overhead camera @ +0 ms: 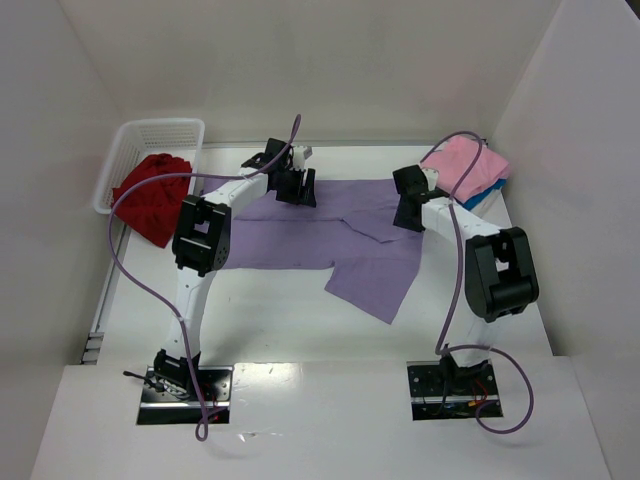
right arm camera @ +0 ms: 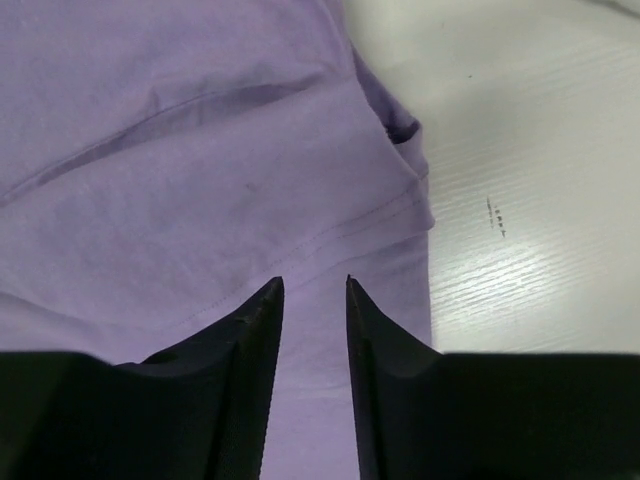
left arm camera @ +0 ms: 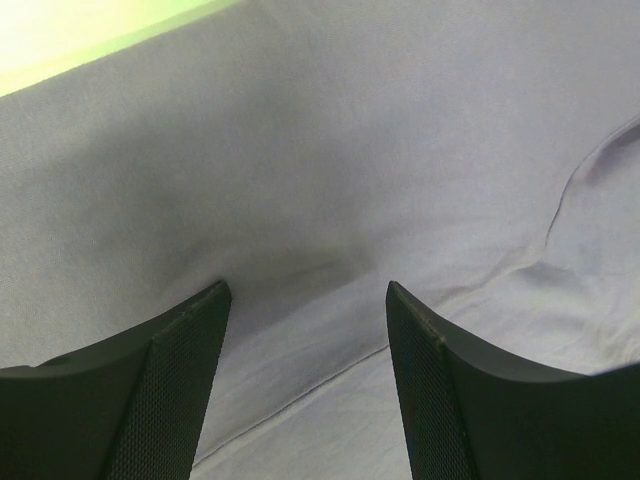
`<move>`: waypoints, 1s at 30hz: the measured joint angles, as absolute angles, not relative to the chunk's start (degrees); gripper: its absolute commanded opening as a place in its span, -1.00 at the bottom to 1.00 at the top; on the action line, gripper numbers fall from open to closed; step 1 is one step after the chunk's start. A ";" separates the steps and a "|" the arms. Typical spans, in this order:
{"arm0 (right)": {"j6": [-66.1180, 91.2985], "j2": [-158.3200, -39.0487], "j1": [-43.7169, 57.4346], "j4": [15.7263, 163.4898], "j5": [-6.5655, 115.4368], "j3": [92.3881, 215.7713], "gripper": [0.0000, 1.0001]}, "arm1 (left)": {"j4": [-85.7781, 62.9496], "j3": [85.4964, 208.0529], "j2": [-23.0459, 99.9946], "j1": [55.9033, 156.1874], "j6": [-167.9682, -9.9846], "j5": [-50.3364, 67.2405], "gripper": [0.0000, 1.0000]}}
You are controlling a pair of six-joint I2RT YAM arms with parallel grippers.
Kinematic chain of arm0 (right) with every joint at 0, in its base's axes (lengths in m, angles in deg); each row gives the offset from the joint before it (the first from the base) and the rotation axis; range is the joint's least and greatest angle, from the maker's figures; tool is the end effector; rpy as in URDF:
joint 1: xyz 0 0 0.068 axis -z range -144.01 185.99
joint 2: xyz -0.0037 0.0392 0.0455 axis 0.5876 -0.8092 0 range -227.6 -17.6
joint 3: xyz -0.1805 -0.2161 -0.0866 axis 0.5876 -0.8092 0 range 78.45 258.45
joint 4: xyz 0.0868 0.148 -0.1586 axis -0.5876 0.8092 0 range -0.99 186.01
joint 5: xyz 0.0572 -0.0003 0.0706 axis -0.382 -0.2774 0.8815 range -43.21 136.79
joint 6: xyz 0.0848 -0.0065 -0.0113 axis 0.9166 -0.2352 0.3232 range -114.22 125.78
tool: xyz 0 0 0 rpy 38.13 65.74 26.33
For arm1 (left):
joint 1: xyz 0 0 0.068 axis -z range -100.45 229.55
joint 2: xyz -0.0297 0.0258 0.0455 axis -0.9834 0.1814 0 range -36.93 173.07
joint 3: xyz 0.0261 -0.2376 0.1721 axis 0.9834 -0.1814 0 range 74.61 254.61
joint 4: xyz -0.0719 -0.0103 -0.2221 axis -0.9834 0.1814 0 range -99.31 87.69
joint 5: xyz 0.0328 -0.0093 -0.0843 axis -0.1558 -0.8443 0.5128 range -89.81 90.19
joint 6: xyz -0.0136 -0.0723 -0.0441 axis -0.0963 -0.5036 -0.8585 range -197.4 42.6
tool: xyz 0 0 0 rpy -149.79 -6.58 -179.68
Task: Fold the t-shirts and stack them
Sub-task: Fold the flattened tshirt in 1/3 of the way
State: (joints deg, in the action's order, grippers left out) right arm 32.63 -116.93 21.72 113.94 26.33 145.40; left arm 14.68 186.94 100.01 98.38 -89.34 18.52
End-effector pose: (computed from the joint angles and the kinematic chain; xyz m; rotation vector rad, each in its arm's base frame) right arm 0.3539 0.0627 0.2097 0.4029 2.4534 -0.1640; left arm 0.5092 -0.1988 0.1646 0.2969 2.4416 -0.6282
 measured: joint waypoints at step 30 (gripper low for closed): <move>40.58 -119.60 10.10 111.95 30.35 141.93 0.02 | 14.72 187.29 100.25 98.29 -89.32 18.98 0.45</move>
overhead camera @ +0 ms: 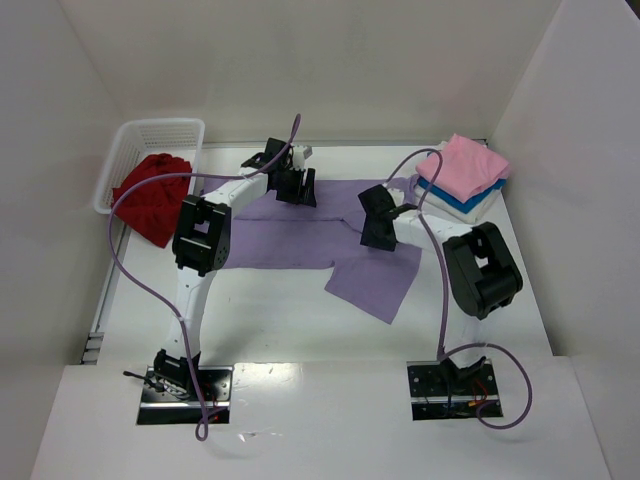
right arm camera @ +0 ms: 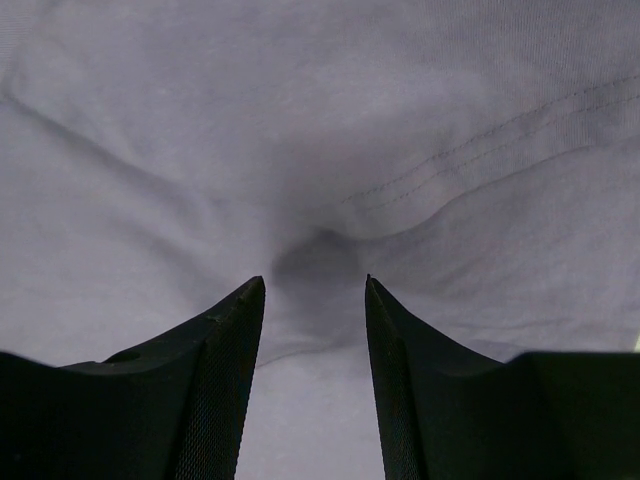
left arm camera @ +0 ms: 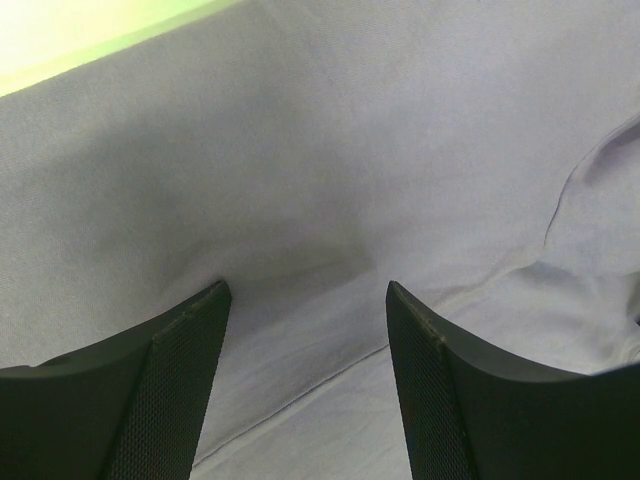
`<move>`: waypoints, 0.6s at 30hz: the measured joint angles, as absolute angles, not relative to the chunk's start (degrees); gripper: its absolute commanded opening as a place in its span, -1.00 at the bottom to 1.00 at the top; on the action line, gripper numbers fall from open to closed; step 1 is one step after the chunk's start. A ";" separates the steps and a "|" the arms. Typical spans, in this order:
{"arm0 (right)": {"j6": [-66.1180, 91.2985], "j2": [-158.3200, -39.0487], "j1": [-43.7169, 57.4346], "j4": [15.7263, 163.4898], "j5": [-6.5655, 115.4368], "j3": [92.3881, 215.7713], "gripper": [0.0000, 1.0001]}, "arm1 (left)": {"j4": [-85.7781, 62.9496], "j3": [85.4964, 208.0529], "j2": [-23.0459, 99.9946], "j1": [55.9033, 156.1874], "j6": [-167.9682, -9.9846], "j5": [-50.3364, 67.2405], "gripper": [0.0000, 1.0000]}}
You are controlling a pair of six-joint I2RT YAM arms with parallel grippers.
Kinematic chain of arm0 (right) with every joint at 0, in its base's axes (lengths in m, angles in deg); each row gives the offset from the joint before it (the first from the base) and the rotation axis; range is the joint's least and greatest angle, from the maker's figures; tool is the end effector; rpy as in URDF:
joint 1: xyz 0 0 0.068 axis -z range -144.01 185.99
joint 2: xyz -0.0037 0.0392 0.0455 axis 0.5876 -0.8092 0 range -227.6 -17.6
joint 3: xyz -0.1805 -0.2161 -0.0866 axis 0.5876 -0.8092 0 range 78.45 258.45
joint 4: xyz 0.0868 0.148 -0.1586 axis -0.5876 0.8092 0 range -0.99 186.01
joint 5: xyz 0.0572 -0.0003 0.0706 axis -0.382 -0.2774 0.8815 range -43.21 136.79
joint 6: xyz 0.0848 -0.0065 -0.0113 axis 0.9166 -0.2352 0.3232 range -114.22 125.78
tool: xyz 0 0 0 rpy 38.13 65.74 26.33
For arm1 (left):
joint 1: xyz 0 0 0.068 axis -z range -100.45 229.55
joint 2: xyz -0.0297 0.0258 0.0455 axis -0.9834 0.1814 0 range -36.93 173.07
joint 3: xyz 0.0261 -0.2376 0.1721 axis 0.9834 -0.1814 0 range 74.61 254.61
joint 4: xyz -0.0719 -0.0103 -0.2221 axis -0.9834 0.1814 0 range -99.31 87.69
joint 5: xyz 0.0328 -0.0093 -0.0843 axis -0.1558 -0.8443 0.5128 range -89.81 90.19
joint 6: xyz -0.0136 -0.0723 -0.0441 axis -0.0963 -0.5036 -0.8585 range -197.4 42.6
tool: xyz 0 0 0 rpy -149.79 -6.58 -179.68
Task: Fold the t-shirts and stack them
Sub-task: Fold the flattened tshirt in 1/3 of the way
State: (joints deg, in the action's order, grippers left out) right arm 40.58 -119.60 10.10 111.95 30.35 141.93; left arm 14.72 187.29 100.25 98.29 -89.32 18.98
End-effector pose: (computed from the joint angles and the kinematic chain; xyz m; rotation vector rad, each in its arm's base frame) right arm 0.3289 0.1358 0.1780 0.2942 2.5558 0.0097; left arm 0.5102 -0.1988 0.1644 0.2994 2.4399 -0.6372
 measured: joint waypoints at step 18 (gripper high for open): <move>38.70 -125.06 10.10 110.86 24.60 146.52 0.10 | 14.90 187.51 100.34 98.20 -89.32 19.20 0.45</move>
